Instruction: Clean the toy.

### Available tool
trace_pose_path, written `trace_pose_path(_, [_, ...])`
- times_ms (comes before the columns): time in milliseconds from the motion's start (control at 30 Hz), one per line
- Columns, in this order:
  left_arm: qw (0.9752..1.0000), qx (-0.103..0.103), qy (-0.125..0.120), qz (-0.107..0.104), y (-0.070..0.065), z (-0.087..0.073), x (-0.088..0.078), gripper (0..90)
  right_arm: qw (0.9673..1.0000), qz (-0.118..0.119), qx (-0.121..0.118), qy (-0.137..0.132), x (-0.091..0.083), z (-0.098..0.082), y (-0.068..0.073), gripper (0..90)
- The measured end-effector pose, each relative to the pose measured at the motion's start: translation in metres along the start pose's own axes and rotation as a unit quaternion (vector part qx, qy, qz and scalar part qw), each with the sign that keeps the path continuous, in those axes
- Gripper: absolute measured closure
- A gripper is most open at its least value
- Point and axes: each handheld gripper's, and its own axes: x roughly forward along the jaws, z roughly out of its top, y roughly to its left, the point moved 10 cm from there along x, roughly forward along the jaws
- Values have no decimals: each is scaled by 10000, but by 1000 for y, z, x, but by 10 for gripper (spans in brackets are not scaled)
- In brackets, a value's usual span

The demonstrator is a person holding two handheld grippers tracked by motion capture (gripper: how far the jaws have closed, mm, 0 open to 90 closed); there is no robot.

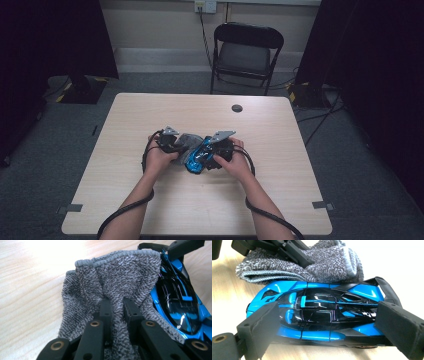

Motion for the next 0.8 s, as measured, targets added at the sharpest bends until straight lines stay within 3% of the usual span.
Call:
trace_pose_path(400, [10000,46,12,-23,-1,-11,-13,795,10000,6,0,2,0,0,1,55])
trace_pose_path(800, [10000,-33,-41,-63,-3,-21,-24,795,10000,8,-3,16,0,0,2,55])
